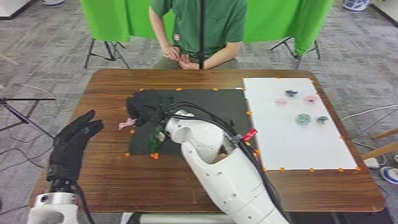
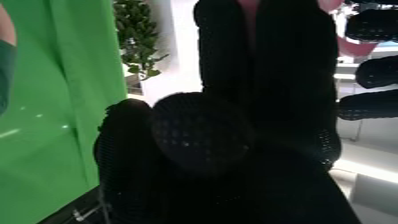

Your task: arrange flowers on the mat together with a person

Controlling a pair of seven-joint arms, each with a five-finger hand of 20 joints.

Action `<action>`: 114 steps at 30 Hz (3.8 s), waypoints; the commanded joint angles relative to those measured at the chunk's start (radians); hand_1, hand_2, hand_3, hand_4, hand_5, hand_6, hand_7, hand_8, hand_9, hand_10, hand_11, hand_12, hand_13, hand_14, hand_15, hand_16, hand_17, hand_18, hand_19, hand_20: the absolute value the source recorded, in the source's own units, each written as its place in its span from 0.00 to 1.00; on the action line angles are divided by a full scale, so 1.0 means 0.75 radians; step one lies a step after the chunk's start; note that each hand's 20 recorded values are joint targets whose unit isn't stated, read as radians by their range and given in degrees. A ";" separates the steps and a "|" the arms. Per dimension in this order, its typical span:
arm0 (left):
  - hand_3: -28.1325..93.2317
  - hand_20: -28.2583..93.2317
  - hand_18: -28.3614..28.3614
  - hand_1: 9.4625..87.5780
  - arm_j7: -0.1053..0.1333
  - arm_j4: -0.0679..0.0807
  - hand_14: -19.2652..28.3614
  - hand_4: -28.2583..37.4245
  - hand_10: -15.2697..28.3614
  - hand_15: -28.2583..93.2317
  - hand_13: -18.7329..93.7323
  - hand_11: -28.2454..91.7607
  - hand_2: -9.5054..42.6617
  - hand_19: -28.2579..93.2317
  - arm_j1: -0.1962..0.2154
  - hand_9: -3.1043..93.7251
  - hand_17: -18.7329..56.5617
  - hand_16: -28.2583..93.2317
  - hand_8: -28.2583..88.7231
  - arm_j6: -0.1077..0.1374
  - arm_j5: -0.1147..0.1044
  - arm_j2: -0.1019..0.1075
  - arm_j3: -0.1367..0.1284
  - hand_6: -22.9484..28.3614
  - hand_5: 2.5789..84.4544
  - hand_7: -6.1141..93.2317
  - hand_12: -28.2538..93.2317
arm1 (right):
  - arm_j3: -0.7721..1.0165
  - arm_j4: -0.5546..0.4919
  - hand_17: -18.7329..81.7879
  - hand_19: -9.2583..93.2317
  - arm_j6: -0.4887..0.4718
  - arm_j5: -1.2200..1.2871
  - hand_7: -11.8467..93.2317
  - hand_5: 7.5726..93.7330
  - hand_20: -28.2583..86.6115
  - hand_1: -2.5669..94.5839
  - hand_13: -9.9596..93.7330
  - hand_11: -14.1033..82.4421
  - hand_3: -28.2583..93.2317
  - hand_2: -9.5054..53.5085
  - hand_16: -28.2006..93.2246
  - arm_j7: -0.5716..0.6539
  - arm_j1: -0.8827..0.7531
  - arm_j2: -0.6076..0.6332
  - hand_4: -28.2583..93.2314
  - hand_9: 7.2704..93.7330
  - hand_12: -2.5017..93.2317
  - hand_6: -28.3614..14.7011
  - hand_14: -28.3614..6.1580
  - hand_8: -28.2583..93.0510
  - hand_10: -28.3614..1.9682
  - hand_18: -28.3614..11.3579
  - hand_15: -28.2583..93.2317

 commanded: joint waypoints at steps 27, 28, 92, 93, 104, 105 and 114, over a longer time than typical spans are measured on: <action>0.71 0.37 0.72 0.31 0.007 -0.011 0.75 0.19 0.63 0.33 0.47 0.39 0.00 0.28 0.030 0.47 0.30 0.28 0.19 -0.020 0.001 -0.020 0.003 0.50 0.46 0.21 0.37 | -0.077 -0.244 0.92 1.00 0.050 0.280 0.28 0.77 0.58 0.88 1.00 0.24 0.00 0.00 0.38 0.196 0.092 0.305 0.57 0.93 0.22 0.77 0.83 0.21 0.61 0.51 0.72; 0.71 0.37 0.72 0.31 0.008 -0.016 0.75 0.18 0.63 0.33 0.47 0.39 0.00 0.28 0.035 0.47 0.30 0.28 0.19 -0.018 0.002 -0.017 0.005 0.50 0.47 0.21 0.37 | -0.065 -0.277 0.90 1.00 0.056 0.373 0.29 0.76 0.54 0.86 1.00 0.26 0.00 0.00 0.39 0.202 0.089 0.346 0.59 0.91 0.20 0.76 0.82 0.21 0.60 0.51 0.69; 0.73 0.37 0.71 0.27 -0.034 -0.076 0.75 0.18 0.64 0.34 0.46 0.39 0.00 0.28 -0.012 0.48 0.30 0.28 0.19 -0.154 0.064 -0.034 0.081 0.51 0.48 0.20 0.37 | 0.817 -1.001 0.39 0.20 0.056 2.215 0.20 0.40 0.51 0.08 0.46 0.20 0.88 0.24 0.39 -0.008 -1.246 0.209 0.07 0.43 0.15 0.67 0.35 0.15 0.44 0.33 0.32; 0.73 0.37 0.71 0.27 -0.034 -0.076 0.75 0.18 0.64 0.34 0.46 0.39 0.00 0.28 -0.011 0.48 0.30 0.28 0.19 -0.155 0.064 -0.034 0.080 0.50 0.48 0.20 0.37 | 0.821 -1.000 0.39 0.20 0.049 2.213 0.20 0.38 0.51 0.07 0.45 0.20 0.87 0.25 0.39 -0.003 -1.246 0.207 0.07 0.42 0.15 0.68 0.35 0.15 0.44 0.33 0.32; 0.74 0.37 0.71 0.27 -0.036 -0.076 0.75 0.18 0.64 0.34 0.46 0.39 0.00 0.28 -0.006 0.48 0.30 0.28 0.19 -0.152 0.057 -0.043 0.082 0.51 0.49 0.20 0.37 | 0.871 -0.992 0.38 0.20 -0.045 2.163 0.19 0.28 0.50 0.03 0.43 0.18 0.84 0.30 0.39 0.059 -1.242 0.123 0.05 0.36 0.13 0.70 0.34 0.15 0.47 0.32 0.31; 0.74 0.37 0.71 0.27 -0.037 -0.076 0.75 0.18 0.64 0.34 0.46 0.39 0.00 0.28 -0.007 0.48 0.30 0.28 0.19 -0.153 0.058 -0.043 0.082 0.51 0.49 0.20 0.37 | 0.876 -0.992 0.38 0.20 -0.055 2.163 0.19 0.28 0.50 0.03 0.43 0.18 0.84 0.30 0.39 0.069 -1.242 0.119 0.05 0.36 0.13 0.70 0.34 0.15 0.46 0.32 0.31; 0.74 0.37 0.71 0.27 -0.035 -0.064 0.75 0.18 0.64 0.34 0.46 0.39 0.00 0.28 -0.026 0.48 0.30 0.28 0.19 -0.148 0.053 -0.041 0.081 0.51 0.50 0.19 0.37 | 0.850 -0.987 0.38 0.19 -0.008 2.180 0.18 0.28 0.49 0.06 0.43 0.18 0.86 0.28 0.39 0.082 -1.230 0.171 0.06 0.36 0.13 0.69 0.33 0.16 0.46 0.33 0.31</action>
